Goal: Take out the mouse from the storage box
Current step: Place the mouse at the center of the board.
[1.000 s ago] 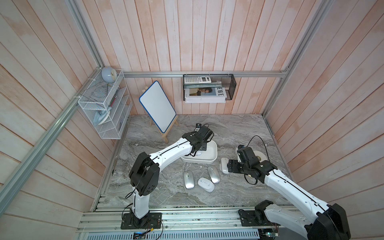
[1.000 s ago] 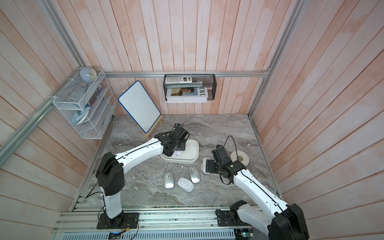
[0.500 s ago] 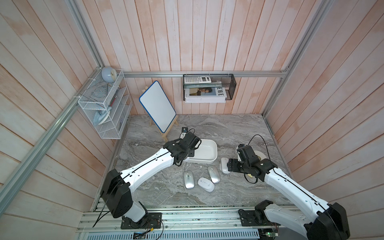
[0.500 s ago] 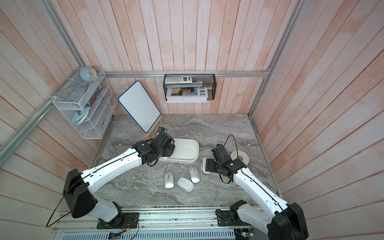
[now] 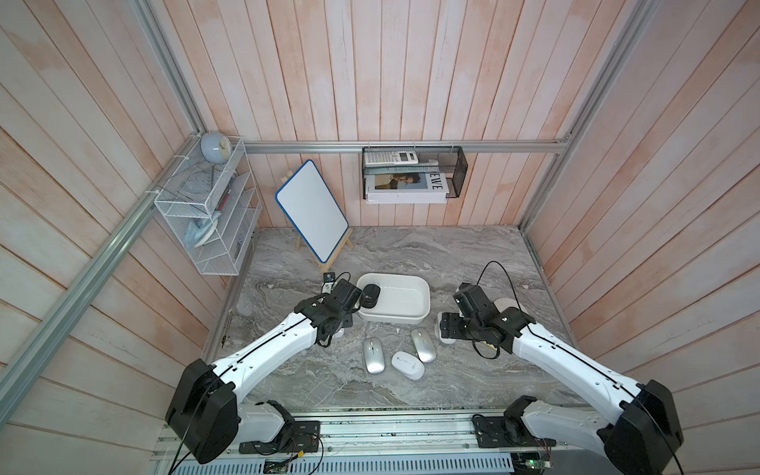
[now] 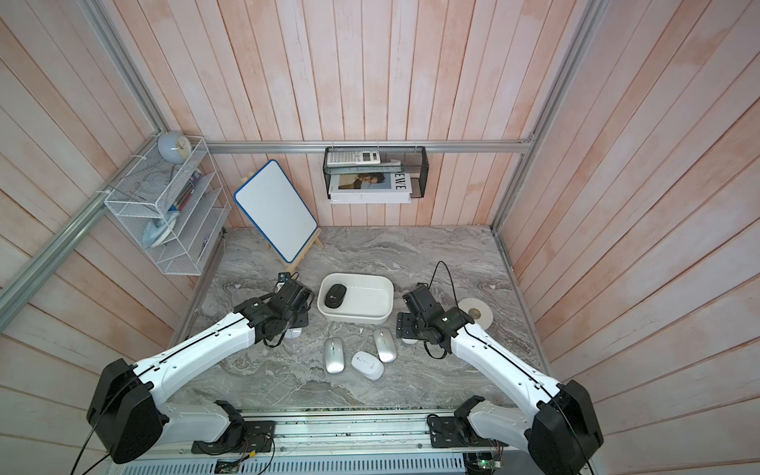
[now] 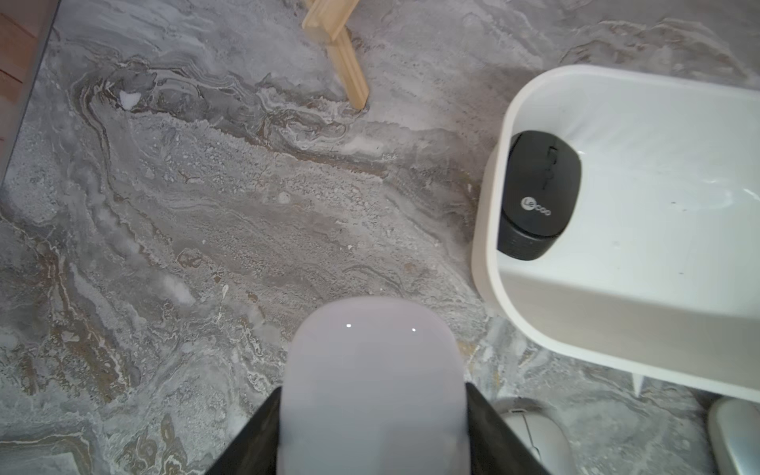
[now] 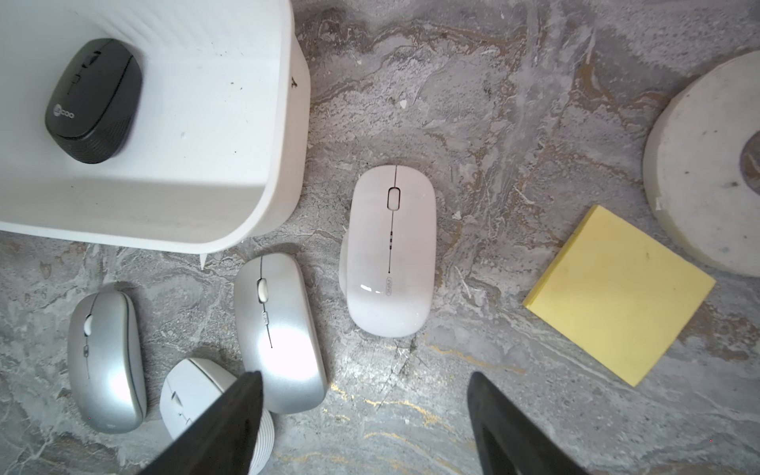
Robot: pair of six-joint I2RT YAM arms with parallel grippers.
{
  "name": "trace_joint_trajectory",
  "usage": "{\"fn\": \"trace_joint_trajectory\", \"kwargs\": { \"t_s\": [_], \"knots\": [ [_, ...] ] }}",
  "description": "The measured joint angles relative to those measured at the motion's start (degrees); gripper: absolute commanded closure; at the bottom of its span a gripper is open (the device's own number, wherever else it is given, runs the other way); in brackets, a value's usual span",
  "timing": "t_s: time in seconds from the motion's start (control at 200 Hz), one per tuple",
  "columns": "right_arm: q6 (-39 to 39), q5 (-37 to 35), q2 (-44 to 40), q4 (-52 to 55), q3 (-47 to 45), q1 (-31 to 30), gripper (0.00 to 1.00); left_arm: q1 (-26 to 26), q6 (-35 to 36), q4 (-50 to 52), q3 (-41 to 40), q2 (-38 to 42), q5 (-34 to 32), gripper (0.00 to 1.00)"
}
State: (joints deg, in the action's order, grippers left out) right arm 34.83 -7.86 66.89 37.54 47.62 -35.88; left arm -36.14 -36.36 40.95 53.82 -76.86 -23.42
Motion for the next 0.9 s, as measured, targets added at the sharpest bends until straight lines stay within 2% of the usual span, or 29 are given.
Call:
{"fn": "trace_joint_trajectory", "kwargs": {
  "t_s": [0.2, 0.67, 0.9],
  "knots": [
    [0.61, -1.27, 1.11, 0.24, 0.74, -0.85, 0.18, 1.38, -0.96, -5.20, -3.74, -4.22, 3.50, 0.49],
    [0.76, -2.60, 3.41, 0.66, 1.66, -0.85, 0.18, 2.01, -1.42, -12.92, -3.91, -15.06, 6.71, 0.45],
    [0.74, -2.64, 4.50, 0.66, 2.69, -0.85, 0.19, 2.08, -1.64, -14.82, -4.57, -16.63, 6.97, 0.35]
  ]
}}
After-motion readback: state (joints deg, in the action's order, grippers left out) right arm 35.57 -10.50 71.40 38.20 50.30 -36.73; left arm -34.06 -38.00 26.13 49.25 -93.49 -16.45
